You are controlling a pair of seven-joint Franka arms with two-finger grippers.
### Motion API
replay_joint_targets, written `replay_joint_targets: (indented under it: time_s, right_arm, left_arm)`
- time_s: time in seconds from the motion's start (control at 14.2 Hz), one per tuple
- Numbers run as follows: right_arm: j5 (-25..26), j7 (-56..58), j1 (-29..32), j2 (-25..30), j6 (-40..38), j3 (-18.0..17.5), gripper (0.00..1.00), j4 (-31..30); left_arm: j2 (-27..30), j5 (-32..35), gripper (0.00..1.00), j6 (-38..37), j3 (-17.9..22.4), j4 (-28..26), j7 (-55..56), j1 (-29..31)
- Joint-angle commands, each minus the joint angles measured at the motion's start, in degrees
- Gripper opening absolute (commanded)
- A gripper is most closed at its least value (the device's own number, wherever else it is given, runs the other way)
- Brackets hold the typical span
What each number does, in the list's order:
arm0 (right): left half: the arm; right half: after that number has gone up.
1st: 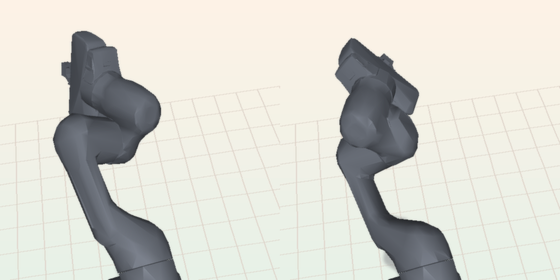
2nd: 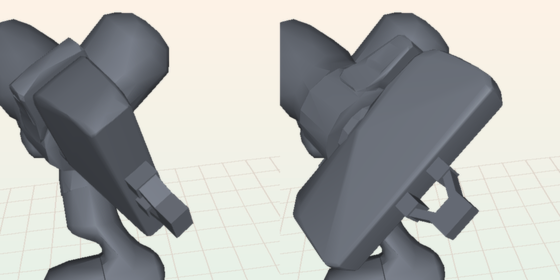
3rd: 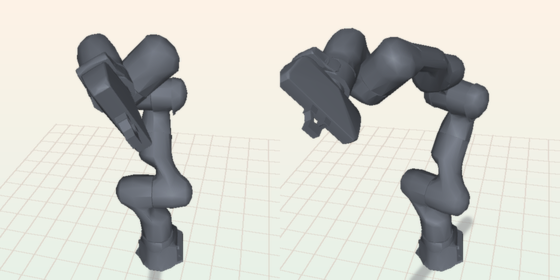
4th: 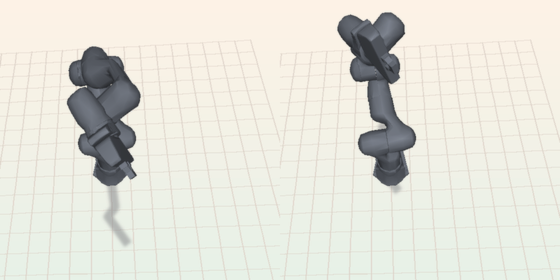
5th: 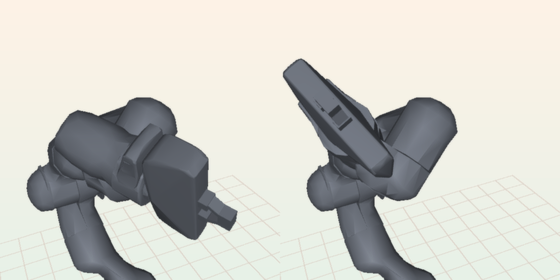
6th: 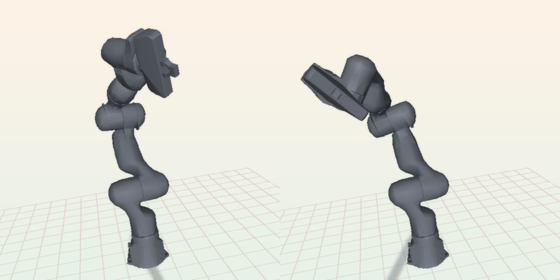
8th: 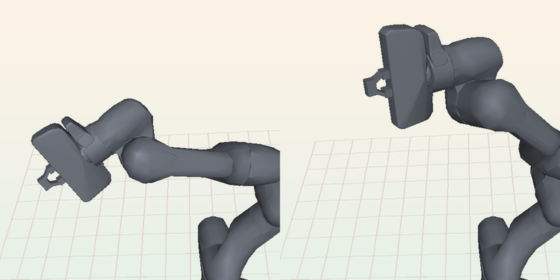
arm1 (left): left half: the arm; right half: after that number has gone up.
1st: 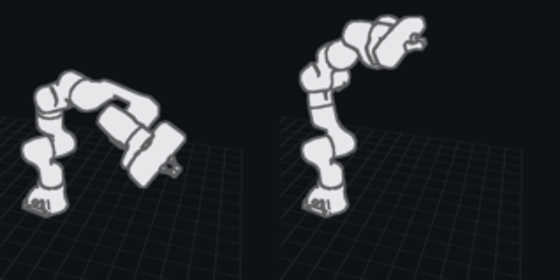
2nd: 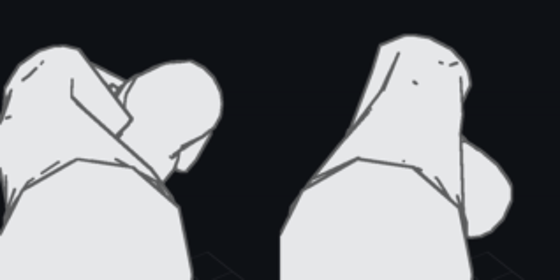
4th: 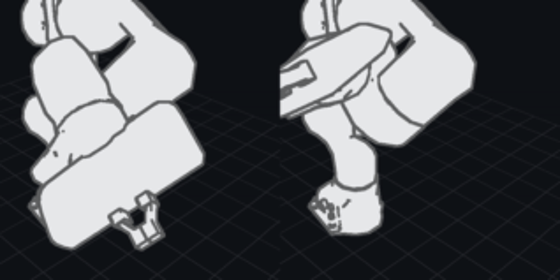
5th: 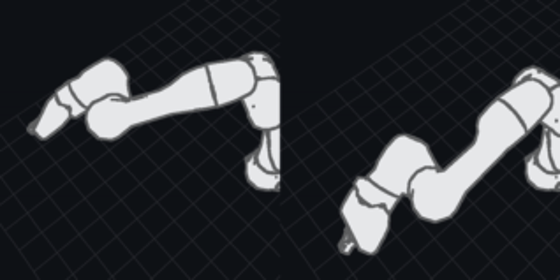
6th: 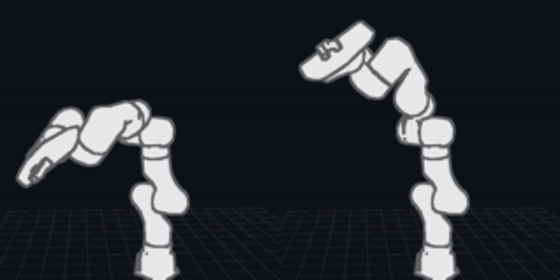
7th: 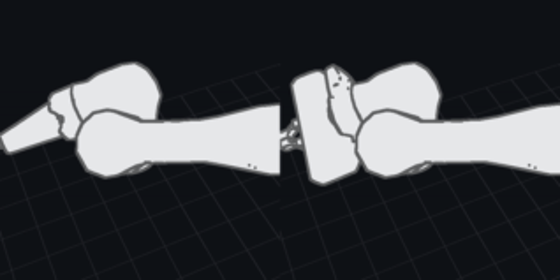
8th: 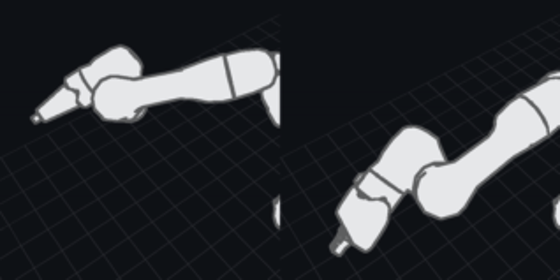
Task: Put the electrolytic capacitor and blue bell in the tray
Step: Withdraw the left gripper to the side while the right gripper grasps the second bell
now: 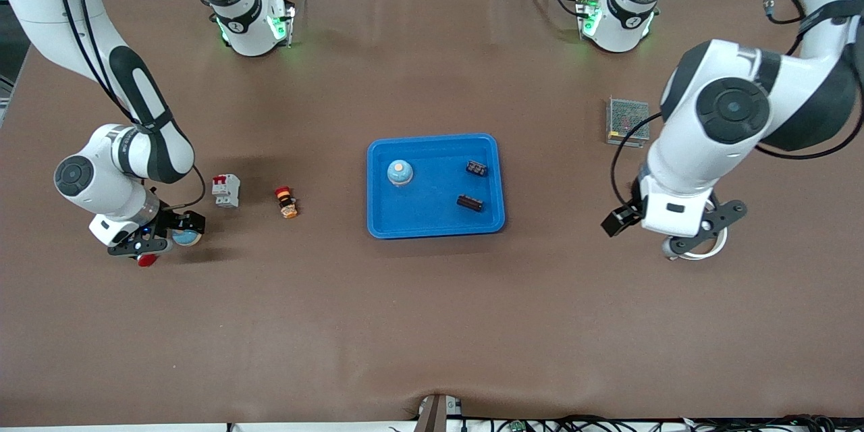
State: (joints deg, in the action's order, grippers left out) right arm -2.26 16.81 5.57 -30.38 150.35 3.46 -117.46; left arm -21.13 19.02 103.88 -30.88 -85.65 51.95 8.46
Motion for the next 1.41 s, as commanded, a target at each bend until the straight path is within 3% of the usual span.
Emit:
replay_joint_targets:
  time_s: [0.0, 0.63, 0.78, 0.85, 0.92, 1.06, 1.13, 1.34]
  right_arm:
    - [-0.99, -0.72, -0.21, -1.00, 0.12, -0.03, 1.00, 1.09]
    - [-0.99, -1.52, -0.73, -1.79, 1.96, -0.03, 1.00, 1.01]
    - [-0.99, -1.52, -0.73, -1.79, 2.05, -0.03, 1.00, 1.00]
    - [-0.99, -1.43, -0.73, -1.79, 2.05, -0.03, 0.95, 0.92]
    - [-0.90, -1.43, -0.82, -1.79, 1.96, -0.03, 0.73, 0.92]
    - [-0.99, -1.43, -0.82, -1.79, 1.88, -0.03, 0.16, 0.92]
    - [-0.99, -1.52, -0.82, -1.79, 1.79, -0.03, 0.00, 0.92]
    - [-0.99, -1.60, -0.73, -1.70, 1.09, -0.03, 0.00, 1.00]
  left_arm:
    - [3.72, -0.04, 1.00, -3.42, -0.33, -0.92, -6.41, 1.47]
    - [8.29, -3.63, 1.00, -10.81, 0.02, 1.01, -11.41, 3.49]
    - [10.84, -6.79, 1.00, -10.89, 4.04, 0.23, -17.29, 2.00]
    - [11.89, -8.72, 1.00, -11.85, 6.59, 0.14, -19.32, 0.60]
    - [13.12, -10.39, 1.00, -12.99, 10.18, -0.04, -21.52, -1.59]
    - [15.32, -13.03, 1.00, -14.67, 15.56, -0.57, -25.83, -4.94]
    - [16.20, -13.74, 1.00, -15.37, 16.36, -0.66, -27.50, -5.30]
    - [18.57, -15.06, 1.00, -17.40, 20.84, -1.44, -32.77, -6.97]
